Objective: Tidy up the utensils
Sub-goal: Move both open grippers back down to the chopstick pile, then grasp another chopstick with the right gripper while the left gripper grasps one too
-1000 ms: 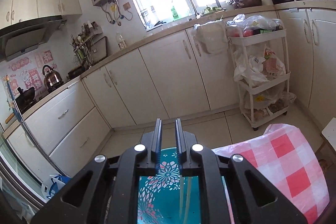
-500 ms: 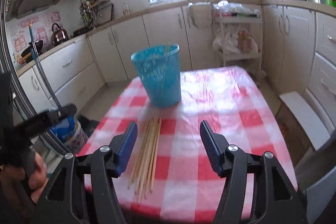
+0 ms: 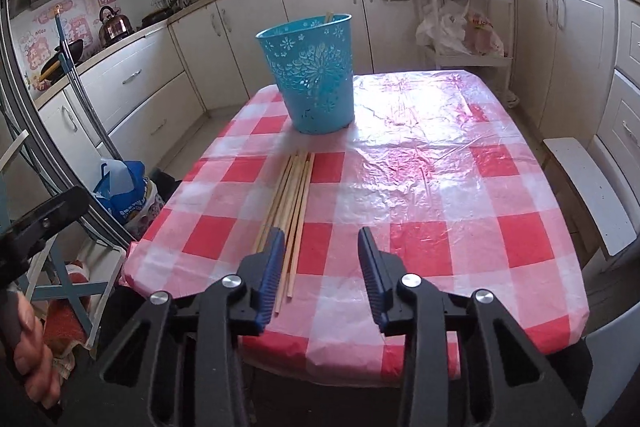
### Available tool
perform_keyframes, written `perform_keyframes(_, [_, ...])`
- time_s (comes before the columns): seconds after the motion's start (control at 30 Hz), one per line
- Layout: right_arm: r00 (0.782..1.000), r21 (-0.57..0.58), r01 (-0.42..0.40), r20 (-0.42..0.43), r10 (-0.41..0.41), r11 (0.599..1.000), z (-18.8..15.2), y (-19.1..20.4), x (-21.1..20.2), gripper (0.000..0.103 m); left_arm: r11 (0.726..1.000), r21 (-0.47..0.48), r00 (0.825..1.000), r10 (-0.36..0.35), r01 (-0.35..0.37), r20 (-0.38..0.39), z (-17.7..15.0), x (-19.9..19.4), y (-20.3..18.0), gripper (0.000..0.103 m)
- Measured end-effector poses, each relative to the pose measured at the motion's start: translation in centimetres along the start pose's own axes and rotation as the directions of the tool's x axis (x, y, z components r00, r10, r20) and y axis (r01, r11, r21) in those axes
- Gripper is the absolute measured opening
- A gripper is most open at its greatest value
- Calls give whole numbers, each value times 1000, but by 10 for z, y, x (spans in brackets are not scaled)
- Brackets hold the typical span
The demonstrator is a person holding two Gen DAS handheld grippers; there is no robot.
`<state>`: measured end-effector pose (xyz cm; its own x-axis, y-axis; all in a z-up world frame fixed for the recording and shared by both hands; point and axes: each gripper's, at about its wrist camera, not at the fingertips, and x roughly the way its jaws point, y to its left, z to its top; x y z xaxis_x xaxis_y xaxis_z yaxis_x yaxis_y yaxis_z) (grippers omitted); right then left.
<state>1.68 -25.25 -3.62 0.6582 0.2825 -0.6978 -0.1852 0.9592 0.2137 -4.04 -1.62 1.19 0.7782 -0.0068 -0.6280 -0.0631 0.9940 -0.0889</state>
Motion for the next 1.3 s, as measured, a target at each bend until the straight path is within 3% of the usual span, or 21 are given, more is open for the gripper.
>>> perform_keyframes(0.37, [994, -16, 27, -109, -28, 1000, 32, 6, 94, 28, 999, -45, 998, 9, -12, -59, -7, 20, 23, 88])
perform_keyframes(0.63, [986, -92, 67, -148, -80, 993, 34, 17, 127, 27, 997, -81, 995, 12, -20, -95, -11, 39, 35, 88])
perform_keyframes(0.83, [983, -143, 93, -146, -114, 985, 37, 14, 131, 22, 997, -75, 994, 4, -13, -113, -12, 51, 35, 88])
perform_keyframes(0.9, [981, -161, 85, -157, -111, 983, 39, 11, 132, 11, 998, -65, 992, -11, 3, -122, -11, 58, 30, 88])
perform_keyframes(1.0, [977, -185, 76, -182, -110, 980, 40, 1, 127, 6, 999, -33, 989, -46, 42, -140, -5, 73, 17, 88])
perform_keyframes(1.13, [970, -187, 76, -215, -117, 979, 34, -17, 114, 6, 993, 5, 977, -112, 114, -182, 7, 113, -9, 88])
perform_keyframes(1.3, [971, -159, 65, -219, -99, 985, 34, -29, 111, 6, 993, 44, 959, -89, 105, -269, 21, 179, -39, 72])
